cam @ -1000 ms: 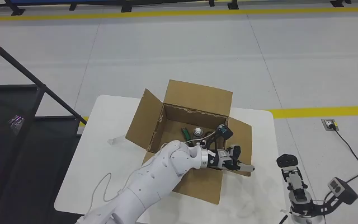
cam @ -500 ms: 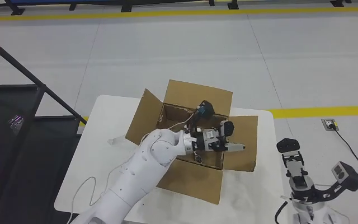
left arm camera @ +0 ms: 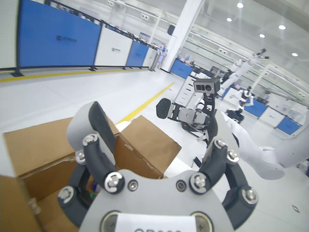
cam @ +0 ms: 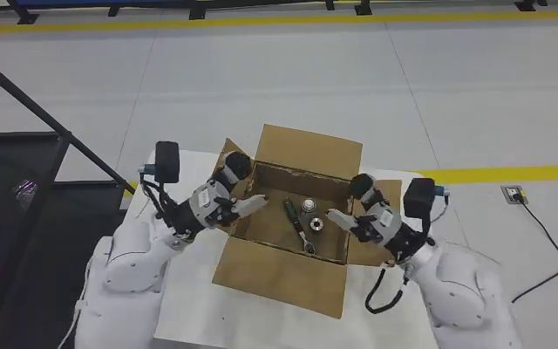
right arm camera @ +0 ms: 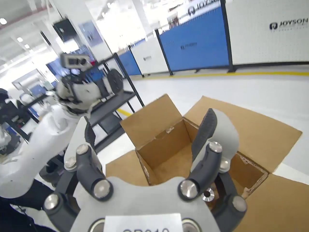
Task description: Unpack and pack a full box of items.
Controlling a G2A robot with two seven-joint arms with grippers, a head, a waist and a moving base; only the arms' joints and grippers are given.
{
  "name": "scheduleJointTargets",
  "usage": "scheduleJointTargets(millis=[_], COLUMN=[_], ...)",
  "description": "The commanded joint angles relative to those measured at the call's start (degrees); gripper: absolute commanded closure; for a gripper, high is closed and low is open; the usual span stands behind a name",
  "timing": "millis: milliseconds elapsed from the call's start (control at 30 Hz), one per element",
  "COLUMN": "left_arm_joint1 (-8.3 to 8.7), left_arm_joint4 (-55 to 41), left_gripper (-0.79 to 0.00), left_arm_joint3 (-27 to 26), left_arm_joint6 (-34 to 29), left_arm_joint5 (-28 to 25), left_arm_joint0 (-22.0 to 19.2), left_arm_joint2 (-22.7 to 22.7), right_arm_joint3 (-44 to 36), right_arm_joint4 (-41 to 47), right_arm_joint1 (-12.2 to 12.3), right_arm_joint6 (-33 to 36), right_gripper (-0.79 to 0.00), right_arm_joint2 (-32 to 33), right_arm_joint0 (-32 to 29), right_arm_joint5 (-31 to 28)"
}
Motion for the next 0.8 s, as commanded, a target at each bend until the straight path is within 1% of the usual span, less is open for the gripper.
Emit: scheduleJointTargets(millis=[0,67,200,300,433,533,633,667,700,733,767], left_arm_joint1=[0.61,1.17,2.17,2.7,3.17,3.4,3.41,3.41,3.41,3.41,3.41], left_arm_joint4=[-0.1,-0.4,-2.2,-3.7,-4.3,-2.4,-2.1,-2.1,-2.1,-2.1,-2.1], left_gripper=[-0.785,-0.785,-0.785,-0.785,-0.785,-0.785,-0.785,-0.785,-0.785,-0.785,-0.785], left_arm_joint3=[-0.6,-0.7,0.9,2.6,5.1,7.0,7.2,7.2,7.2,7.2,7.2], left_arm_joint6=[1.2,2.2,4.5,5.6,6.4,7.0,7.1,7.1,7.1,7.1,7.1], left_arm_joint5=[-0.2,-0.8,-3.2,-4.5,-5.6,-5.7,-5.6,-5.6,-5.6,-5.6,-5.6], left_arm_joint0=[2.5,4.7,9.4,11.8,13.5,14.1,14.2,14.2,14.2,14.2,14.2], left_arm_joint2=[-5.3,-9.9,-18.3,-21.9,-23.6,-23.2,-23.0,-23.0,-23.0,-23.0,-23.0], right_arm_joint3=[3.4,7.0,15.6,21.2,28.0,32.9,36.8,38.0,38.8,39.8,41.1], right_arm_joint4=[-5.1,-9.0,-12.1,-13.9,-15.5,-16.1,-16.1,-16.5,-16.3,-16.9,-17.6], right_arm_joint1=[-0.3,-0.8,-2.1,-3.1,-4.3,-5.3,-6.1,-6.3,-6.6,-6.8,-7.1], right_arm_joint6=[4.7,9.4,20.0,23.6,24.8,24.2,23.3,23.2,22.7,22.1,21.7], right_gripper=[-0.785,-0.785,-0.785,-0.785,-0.785,-0.785,-0.785,-0.767,-0.653,-0.6,-0.496], right_arm_joint2=[-4.6,-8.9,-17.0,-21.4,-25.2,-27.2,-28.8,-29.3,-29.7,-30.0,-30.5], right_arm_joint0=[4.9,9.0,16.5,20.8,25.0,27.5,29.3,29.9,30.3,30.7,31.2], right_arm_joint5=[5.1,9.4,16.5,20.0,23.3,25.2,26.1,26.3,26.5,27.0,27.8])
